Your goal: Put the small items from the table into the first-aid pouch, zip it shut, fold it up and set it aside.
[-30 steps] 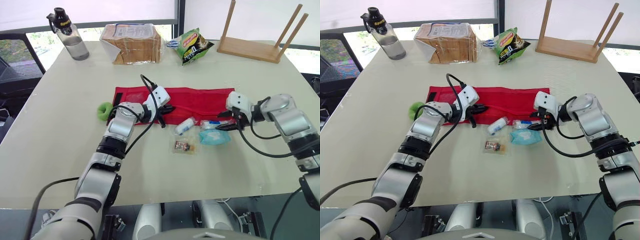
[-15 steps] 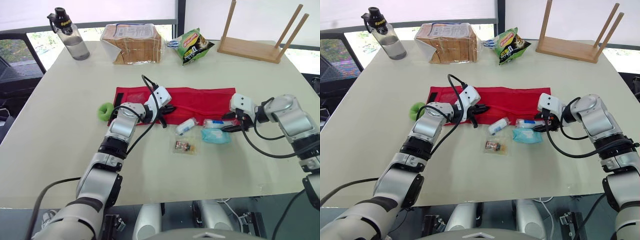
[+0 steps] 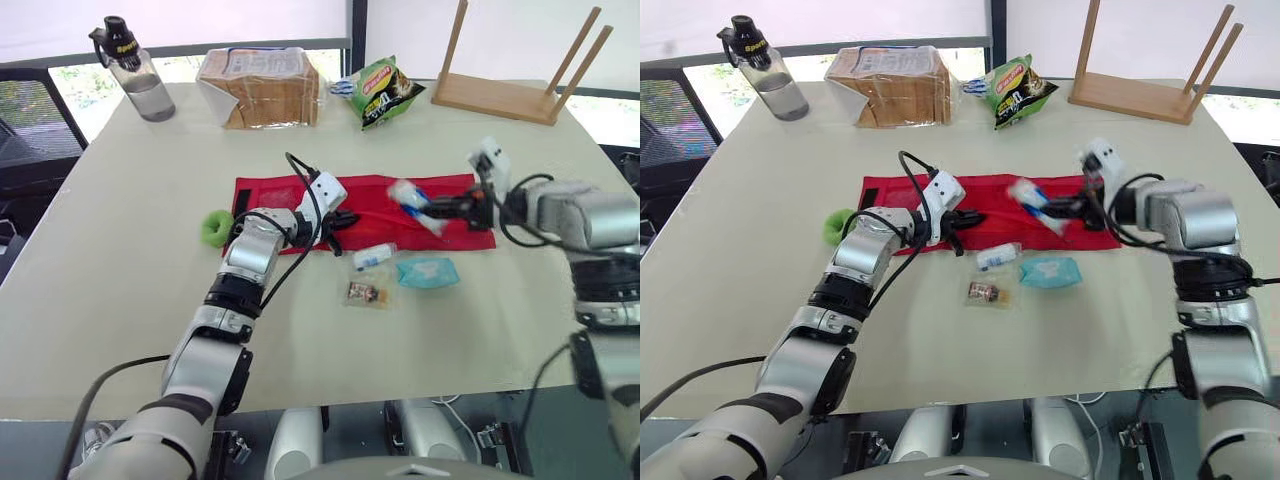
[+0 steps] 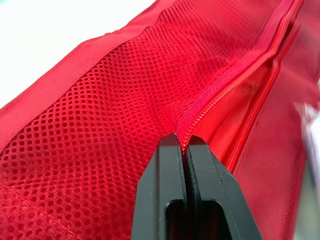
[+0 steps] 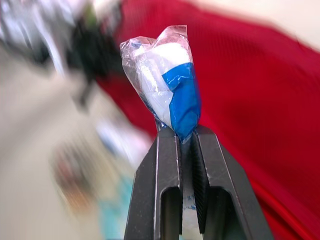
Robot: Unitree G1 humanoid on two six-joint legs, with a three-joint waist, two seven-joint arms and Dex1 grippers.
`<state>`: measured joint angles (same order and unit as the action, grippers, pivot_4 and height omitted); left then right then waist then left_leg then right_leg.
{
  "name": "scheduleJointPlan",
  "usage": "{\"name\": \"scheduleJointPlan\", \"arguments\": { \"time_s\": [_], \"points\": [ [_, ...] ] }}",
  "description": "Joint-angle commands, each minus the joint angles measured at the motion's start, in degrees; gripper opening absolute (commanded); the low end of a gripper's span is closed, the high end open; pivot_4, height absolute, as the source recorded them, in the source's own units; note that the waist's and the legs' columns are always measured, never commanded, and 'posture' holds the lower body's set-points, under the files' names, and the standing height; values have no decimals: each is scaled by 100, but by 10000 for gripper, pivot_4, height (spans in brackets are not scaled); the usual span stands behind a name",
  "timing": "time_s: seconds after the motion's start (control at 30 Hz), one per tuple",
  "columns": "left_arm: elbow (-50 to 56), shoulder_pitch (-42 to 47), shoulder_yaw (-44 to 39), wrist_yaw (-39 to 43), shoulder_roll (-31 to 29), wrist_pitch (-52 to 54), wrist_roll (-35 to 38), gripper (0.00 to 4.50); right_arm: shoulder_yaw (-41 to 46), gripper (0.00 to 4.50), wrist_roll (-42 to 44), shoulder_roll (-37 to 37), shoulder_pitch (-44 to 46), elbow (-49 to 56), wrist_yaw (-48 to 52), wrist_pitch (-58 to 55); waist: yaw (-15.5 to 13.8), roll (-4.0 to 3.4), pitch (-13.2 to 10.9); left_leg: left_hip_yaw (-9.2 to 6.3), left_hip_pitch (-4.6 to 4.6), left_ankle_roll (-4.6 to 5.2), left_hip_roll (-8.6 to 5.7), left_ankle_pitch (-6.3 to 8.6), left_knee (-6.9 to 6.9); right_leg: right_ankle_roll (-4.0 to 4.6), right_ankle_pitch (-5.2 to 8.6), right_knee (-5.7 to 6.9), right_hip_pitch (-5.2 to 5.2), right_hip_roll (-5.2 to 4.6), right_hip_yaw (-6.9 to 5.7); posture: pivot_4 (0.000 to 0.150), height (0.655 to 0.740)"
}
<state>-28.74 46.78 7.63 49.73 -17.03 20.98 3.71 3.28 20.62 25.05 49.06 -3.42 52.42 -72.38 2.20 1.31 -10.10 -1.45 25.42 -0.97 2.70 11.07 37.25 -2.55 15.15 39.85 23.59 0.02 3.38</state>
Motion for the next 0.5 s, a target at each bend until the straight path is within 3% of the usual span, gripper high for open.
{"name": "scheduleJointPlan", "arguments": {
  "time_s": [0.03, 0.2, 0.5],
  "points": [
    [80, 227, -196, -76, 70, 127, 216, 0, 253, 583, 101, -472, -61, 349, -836, -773, -10, -1, 1, -6, 5, 0, 0, 0, 0, 0, 0, -1, 1, 0, -7, 1500, 7400],
    [123, 290, -219, -144, 153, 284, 327, 0, 106, 583, 47, -754, -151, 398, -1500, -1073, -43, -3, -1, -12, 21, 1, -16, 0, 12, -1, -1, -4, 2, -16, -14, 1500, 7400],
    [373, 79, -103, -128, 155, 280, 372, 0, 716, 583, -142, -1658, 259, -408, -2825, -1177, 27, -5, -1, -25, 19, 0, -15, 0, 2, 0, 0, -2, 6, -11, -23, 1500, 7400]
  ]
}}
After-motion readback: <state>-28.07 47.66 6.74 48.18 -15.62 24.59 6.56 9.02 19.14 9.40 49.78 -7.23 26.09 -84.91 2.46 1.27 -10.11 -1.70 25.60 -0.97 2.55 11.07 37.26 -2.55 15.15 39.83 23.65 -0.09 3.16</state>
